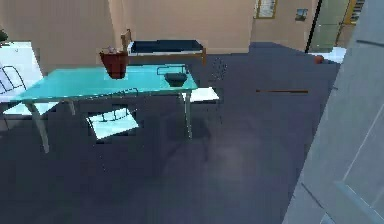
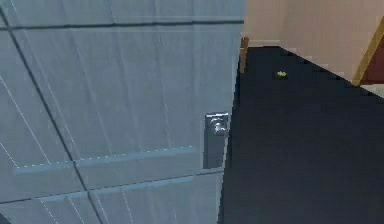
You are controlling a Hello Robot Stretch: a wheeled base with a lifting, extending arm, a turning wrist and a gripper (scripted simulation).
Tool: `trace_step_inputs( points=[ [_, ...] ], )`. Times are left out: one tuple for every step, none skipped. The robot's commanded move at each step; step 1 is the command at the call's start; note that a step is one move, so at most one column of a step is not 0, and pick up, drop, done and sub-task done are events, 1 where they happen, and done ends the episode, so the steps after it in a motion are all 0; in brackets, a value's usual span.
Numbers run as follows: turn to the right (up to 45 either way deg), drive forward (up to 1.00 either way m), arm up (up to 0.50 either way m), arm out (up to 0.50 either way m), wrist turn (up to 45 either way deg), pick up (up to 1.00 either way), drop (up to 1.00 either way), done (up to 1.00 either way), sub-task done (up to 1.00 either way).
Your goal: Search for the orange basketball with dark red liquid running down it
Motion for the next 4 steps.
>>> trace_step_inputs(
  points=[
    [0.0, 1.00, 0.00, 0.00, 0.0, 0.00, 0.00, 0.00, 0.00],
    [9.0, 0.00, 0.00, 0.00, 0.0, 0.00, 0.00, 0.00, 0.00],
    [0.0, 0.25, 0.00, 0.00, 0.0, 0.00, 0.00, 0.00, 0.00],
    [33.0, 0.00, 0.00, 0.00, 0.0, 0.00, 0.00, 0.00, 0.00]
  ],
)
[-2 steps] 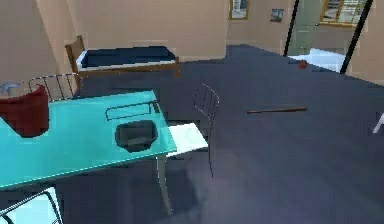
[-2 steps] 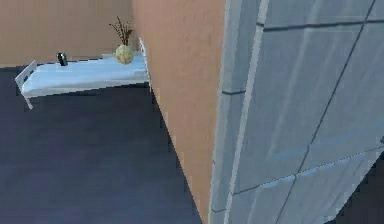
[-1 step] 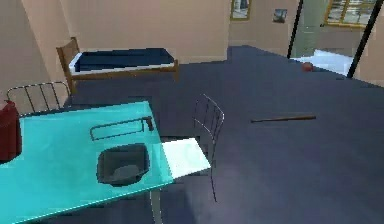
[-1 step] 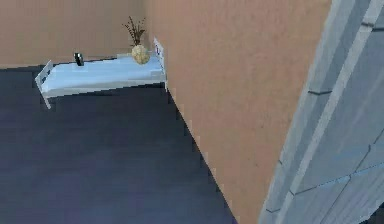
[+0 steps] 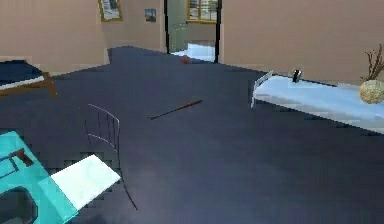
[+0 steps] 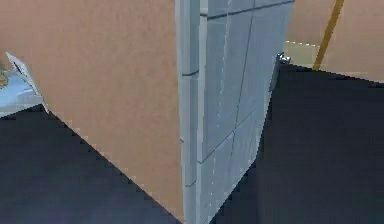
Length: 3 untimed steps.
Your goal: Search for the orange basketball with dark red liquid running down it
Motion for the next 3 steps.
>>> trace_step_inputs(
  points=[
    [0.0, 1.00, 0.00, 0.00, 0.0, 0.00, 0.00, 0.00, 0.00],
    [6.0, 0.00, 0.00, 0.00, 0.0, 0.00, 0.00, 0.00, 0.00],
    [0.0, 0.35, 0.00, 0.00, 0.0, 0.00, 0.00, 0.00, 0.00]
  ],
)
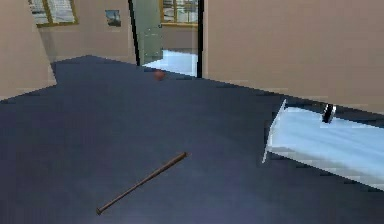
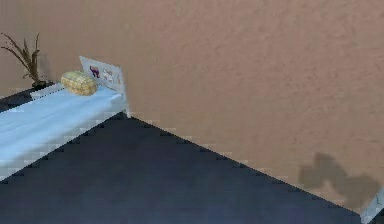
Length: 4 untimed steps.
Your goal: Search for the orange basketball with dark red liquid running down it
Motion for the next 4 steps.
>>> trace_step_inputs(
  points=[
    [-45.0, 0.00, 0.00, 0.00, 0.0, 0.00, 0.00, 0.00, 0.00],
    [-3.0, 0.00, 0.00, 0.00, 0.0, 0.00, 0.00, 0.00, 0.00],
    [0.0, 1.00, 0.00, 0.00, 0.0, 0.00, 0.00, 0.00, 0.00],
    [-12.0, 0.00, 0.00, 0.00, 0.0, 0.00, 0.00, 0.00, 0.00]
  ],
)
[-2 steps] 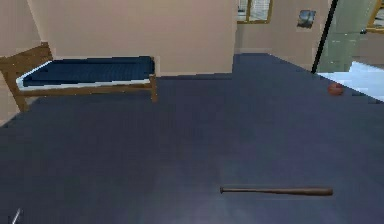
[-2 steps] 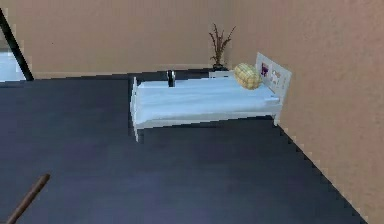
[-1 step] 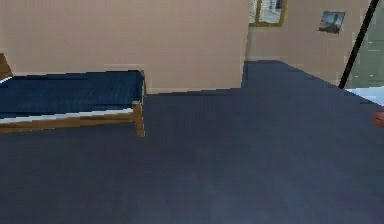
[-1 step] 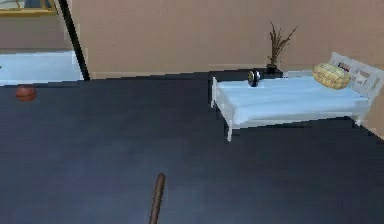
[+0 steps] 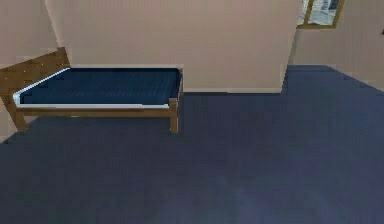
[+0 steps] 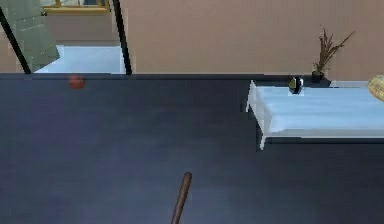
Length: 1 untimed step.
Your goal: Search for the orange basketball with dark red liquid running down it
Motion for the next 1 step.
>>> trace_step_inputs(
  points=[
    [-3.0, 0.00, 0.00, 0.00, 0.0, 0.00, 0.00, 0.00, 0.00]
  ],
)
